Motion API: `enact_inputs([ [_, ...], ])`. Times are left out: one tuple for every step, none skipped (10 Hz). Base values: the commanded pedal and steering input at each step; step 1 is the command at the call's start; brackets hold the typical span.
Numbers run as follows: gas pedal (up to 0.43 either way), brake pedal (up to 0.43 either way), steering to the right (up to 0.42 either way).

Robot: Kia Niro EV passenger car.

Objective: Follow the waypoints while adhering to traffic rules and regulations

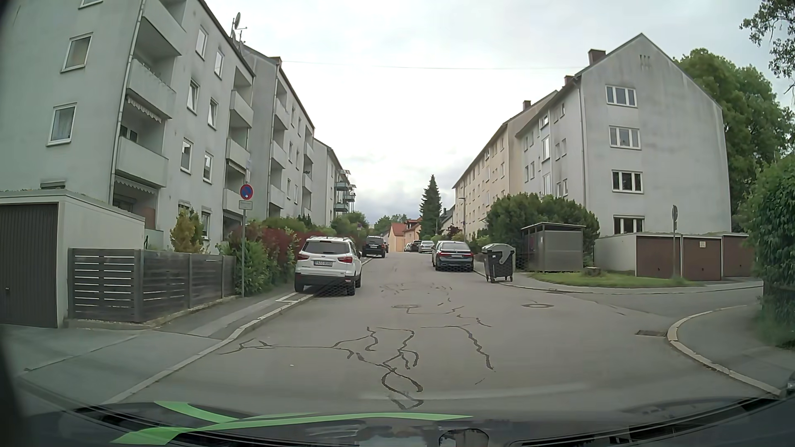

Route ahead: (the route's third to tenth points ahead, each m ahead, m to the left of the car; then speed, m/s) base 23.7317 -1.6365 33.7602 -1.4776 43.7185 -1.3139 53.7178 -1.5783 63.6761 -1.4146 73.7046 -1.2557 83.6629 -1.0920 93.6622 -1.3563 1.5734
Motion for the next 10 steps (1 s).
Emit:
enact_inputs([
  [0.028, 0.006, -0.009],
  [0.028, 0.006, -0.008],
  [0.028, 0.006, -0.008],
  [0.028, 0.006, -0.007],
  [0.028, 0.006, -0.007],
  [0.028, 0.006, -0.006],
  [0.028, 0.006, -0.006],
  [0.028, 0.006, -0.006],
  [0.028, 0.006, -0.006],
  [0.028, 0.006, -0.006],
])
